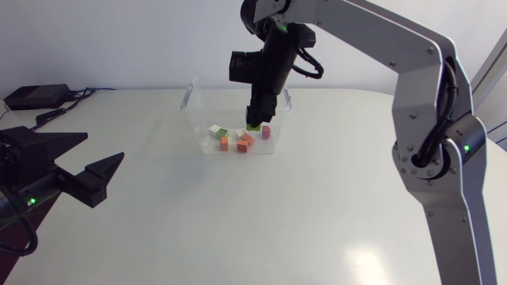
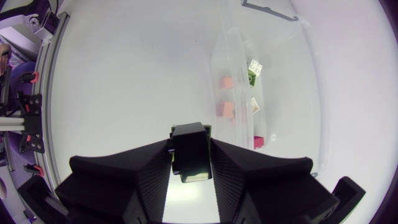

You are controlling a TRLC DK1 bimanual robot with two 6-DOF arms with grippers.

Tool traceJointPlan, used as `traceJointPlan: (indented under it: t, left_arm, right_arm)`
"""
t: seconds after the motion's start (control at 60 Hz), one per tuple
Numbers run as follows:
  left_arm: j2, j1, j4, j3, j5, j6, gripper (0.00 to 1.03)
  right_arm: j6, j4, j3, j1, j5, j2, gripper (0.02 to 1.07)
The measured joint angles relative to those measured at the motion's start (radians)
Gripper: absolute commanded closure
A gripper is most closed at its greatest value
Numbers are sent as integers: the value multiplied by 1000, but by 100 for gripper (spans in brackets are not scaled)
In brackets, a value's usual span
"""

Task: Place the duplo bricks in the container

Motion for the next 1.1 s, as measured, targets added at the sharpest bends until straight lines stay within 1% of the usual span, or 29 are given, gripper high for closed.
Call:
traceJointPlan:
  t: [0.2,0.417,0.517,0.6,0.667,0.717,0.767,0.783,0.917,1.1]
  left_arm:
    - [-8,0,-2,-5,0,0,4]
    - [-9,0,-3,-5,0,-3,4]
    - [-11,0,-3,-5,0,-3,4]
    - [-17,0,-8,-5,0,-3,4]
    - [-27,0,-14,-5,0,-3,4]
    - [-35,0,-21,-5,0,-3,4]
    - [-47,0,-31,-5,0,-3,4]
    - [-50,0,-34,-5,0,-3,4]
    - [-77,0,-60,-5,0,-6,4]
    - [-103,0,-101,-5,0,-6,4]
  right_arm:
    - [8,-3,35,-2,-5,11,85]
    - [43,65,41,-5,0,11,85]
    - [54,78,63,-10,8,13,85]
    - [61,77,133,-16,19,32,86]
    - [68,50,243,-23,26,72,85]
    - [72,1,375,-29,31,128,85]
    - [77,-45,523,-32,66,204,85]
    - [80,-56,547,-34,74,220,85]
    - [118,-82,575,-39,74,293,86]
    - [174,-84,577,-38,69,297,86]
